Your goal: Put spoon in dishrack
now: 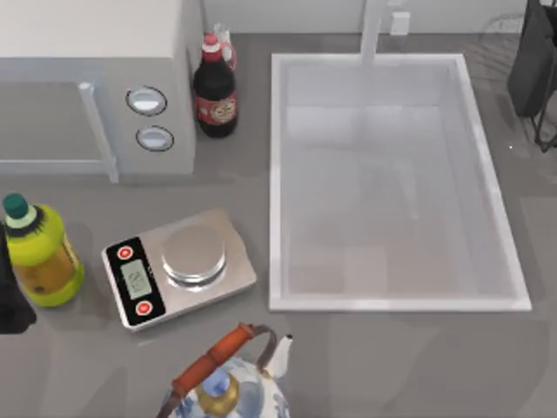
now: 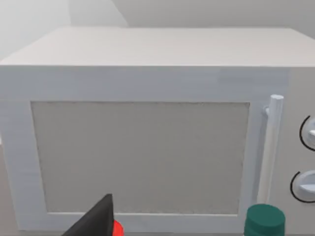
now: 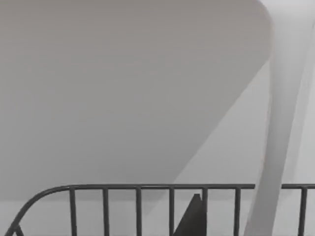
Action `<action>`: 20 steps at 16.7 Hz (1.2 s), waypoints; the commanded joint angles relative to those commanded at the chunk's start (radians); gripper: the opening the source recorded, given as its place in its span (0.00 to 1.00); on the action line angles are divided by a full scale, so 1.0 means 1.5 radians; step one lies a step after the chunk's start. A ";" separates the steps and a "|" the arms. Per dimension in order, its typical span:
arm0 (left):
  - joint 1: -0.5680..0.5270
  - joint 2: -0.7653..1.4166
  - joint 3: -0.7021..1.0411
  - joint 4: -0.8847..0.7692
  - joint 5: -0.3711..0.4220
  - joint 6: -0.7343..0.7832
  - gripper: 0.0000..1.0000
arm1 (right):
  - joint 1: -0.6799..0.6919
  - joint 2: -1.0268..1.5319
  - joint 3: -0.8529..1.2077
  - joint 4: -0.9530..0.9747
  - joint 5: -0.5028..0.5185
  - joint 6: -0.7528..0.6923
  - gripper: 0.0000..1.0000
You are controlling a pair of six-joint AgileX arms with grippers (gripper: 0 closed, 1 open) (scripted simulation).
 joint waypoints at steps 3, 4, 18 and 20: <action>0.000 0.000 0.000 0.000 0.000 0.000 1.00 | 0.002 0.003 -0.001 0.003 0.002 0.000 0.00; 0.000 0.000 0.000 0.000 0.000 0.000 1.00 | 0.002 0.003 -0.001 0.003 0.002 0.000 0.00; 0.000 0.000 0.000 0.000 0.000 0.000 1.00 | 0.002 0.003 -0.001 0.003 0.002 0.000 0.98; 0.000 0.000 0.000 0.000 0.000 0.000 1.00 | 0.002 0.003 -0.001 0.003 0.002 0.000 1.00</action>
